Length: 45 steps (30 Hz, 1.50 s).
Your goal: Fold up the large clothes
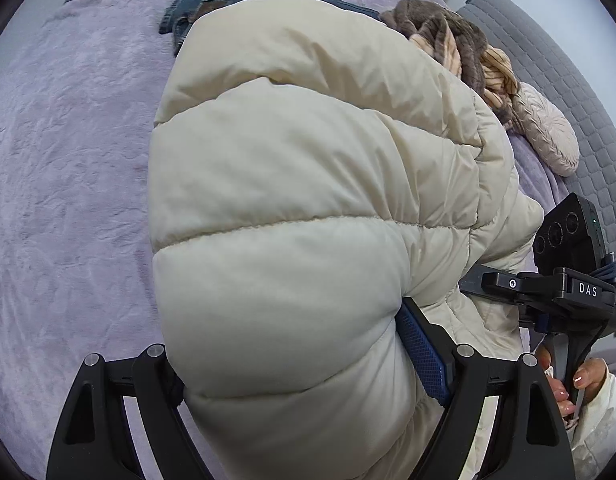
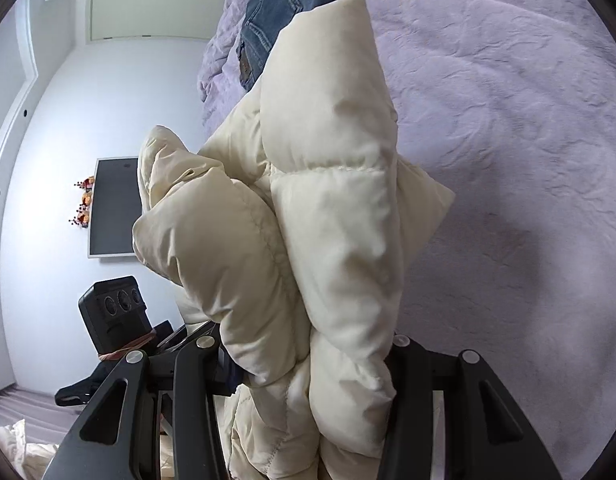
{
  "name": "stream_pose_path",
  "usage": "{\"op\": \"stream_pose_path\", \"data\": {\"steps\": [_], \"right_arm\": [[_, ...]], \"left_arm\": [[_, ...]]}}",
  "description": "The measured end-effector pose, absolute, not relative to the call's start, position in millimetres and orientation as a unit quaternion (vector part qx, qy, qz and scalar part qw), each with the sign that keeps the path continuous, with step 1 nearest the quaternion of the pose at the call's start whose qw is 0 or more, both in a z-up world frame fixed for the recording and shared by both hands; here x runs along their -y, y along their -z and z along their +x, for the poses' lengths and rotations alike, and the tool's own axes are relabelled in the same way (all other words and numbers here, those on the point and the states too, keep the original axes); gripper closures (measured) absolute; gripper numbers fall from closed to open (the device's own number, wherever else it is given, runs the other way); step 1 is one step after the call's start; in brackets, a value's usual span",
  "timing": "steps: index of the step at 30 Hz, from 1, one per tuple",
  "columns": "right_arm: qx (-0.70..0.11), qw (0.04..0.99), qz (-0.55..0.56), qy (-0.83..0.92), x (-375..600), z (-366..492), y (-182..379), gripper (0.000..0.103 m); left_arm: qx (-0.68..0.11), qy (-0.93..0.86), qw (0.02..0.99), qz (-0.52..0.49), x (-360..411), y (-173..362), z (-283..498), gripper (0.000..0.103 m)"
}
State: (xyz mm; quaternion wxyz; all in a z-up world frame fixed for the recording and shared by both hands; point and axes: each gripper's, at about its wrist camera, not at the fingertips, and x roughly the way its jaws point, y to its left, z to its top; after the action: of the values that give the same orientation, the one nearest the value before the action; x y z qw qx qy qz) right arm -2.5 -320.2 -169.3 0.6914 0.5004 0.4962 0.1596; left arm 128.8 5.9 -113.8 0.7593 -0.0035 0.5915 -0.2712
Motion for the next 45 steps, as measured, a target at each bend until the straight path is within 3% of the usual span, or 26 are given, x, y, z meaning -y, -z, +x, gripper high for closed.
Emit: {"op": "stream_pose_path", "data": {"steps": [10,19,22,26,29,36,37,39,40,45], "right_arm": [[-0.518,0.695,0.465,-0.181,261.7,99.1,179.1,0.055],[-0.523,0.709,0.442,-0.170,267.9,171.2,195.8,0.055],[-0.539,0.709,0.431,-0.148,275.7,185.4,213.1,0.050],[-0.543,0.704,0.439,-0.128,286.4,187.5,232.4,0.029],[-0.548,0.700,0.443,-0.115,295.6,176.4,233.2,0.025],[-0.548,0.741,0.382,-0.070,306.6,154.4,181.8,0.026],[-0.541,0.753,0.370,-0.055,308.5,150.4,171.0,0.027],[-0.519,0.775,0.357,-0.042,311.5,143.6,145.5,0.059],[-0.509,0.782,0.357,-0.045,312.0,142.4,134.9,0.064],[-0.489,0.802,0.328,-0.099,267.9,159.9,95.0,0.069]], "left_arm": [[-0.584,0.218,0.782,-0.019,-67.7,134.4,217.9,0.016],[-0.575,0.199,0.792,-0.037,-55.7,179.3,294.0,0.016],[-0.583,0.186,0.789,-0.056,-49.5,205.0,309.8,0.007],[-0.587,0.192,0.783,-0.073,-50.8,218.6,316.0,0.001],[-0.587,0.192,0.784,-0.060,-53.8,209.4,313.1,0.001],[-0.505,0.167,0.847,-0.016,-89.3,148.0,290.7,0.001],[-0.501,0.158,0.851,-0.016,-96.7,145.5,292.0,0.001],[-0.498,0.137,0.856,-0.018,-110.3,144.3,296.4,0.001],[-0.500,0.128,0.856,-0.022,-117.8,146.2,300.8,0.001],[-0.510,0.118,0.851,-0.039,-127.4,151.8,301.2,0.001]]}}
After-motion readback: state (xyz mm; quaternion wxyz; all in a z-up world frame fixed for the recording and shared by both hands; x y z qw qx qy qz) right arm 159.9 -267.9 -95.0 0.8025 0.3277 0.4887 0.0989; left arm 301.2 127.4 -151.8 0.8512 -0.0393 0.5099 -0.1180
